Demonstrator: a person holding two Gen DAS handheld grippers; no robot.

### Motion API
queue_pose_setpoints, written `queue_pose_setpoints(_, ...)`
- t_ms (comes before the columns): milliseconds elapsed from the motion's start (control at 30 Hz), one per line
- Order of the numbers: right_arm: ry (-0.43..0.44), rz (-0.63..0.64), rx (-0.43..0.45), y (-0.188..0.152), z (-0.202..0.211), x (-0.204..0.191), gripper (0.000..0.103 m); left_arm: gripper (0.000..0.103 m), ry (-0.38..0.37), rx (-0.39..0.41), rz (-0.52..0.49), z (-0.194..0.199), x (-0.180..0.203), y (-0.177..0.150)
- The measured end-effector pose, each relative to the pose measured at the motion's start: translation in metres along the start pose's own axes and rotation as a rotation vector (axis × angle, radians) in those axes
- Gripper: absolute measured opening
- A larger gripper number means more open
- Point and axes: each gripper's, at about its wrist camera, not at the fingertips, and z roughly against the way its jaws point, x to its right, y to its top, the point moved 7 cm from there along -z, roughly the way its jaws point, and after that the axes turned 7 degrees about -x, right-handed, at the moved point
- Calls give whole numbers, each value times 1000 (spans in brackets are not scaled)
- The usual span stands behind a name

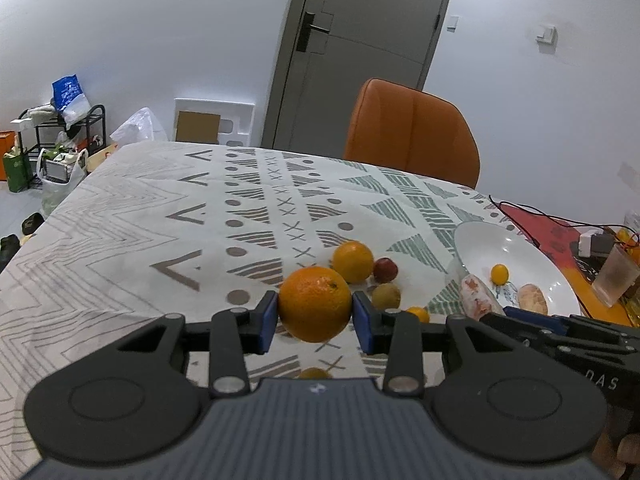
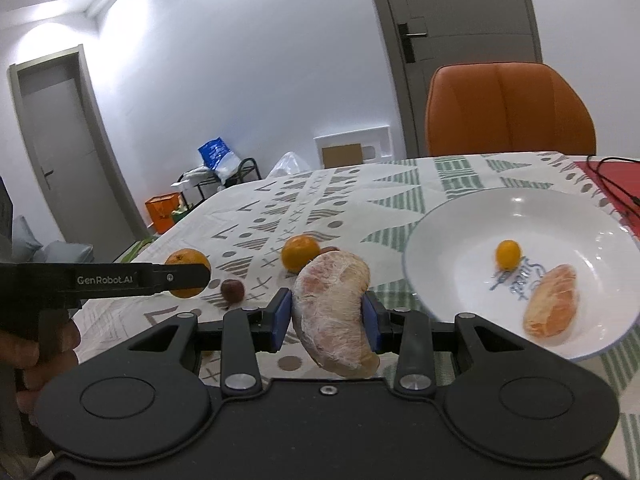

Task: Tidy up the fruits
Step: 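Carry the large orange and pomelo segment to the white plate and release both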

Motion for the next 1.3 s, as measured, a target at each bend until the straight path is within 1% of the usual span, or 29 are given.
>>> queue_pose_setpoints(367, -32, -28, 33, 3, 14, 25, 36, 39, -22, -4, -44, -10, 29, 3)
queue_pose_setpoints(800, -72, -73, 51, 4, 24, 61, 36, 39, -41, -13, -92, -22, 61, 6)
queue_pose_setpoints(1033, -107, -96, 67, 7, 28, 84, 36, 39, -49, -17, -111, -29, 74, 8)
queue_pose_setpoints(1300, -174, -120, 81, 10, 34, 113, 36, 39, -56, -24, -127, -37, 86, 10)
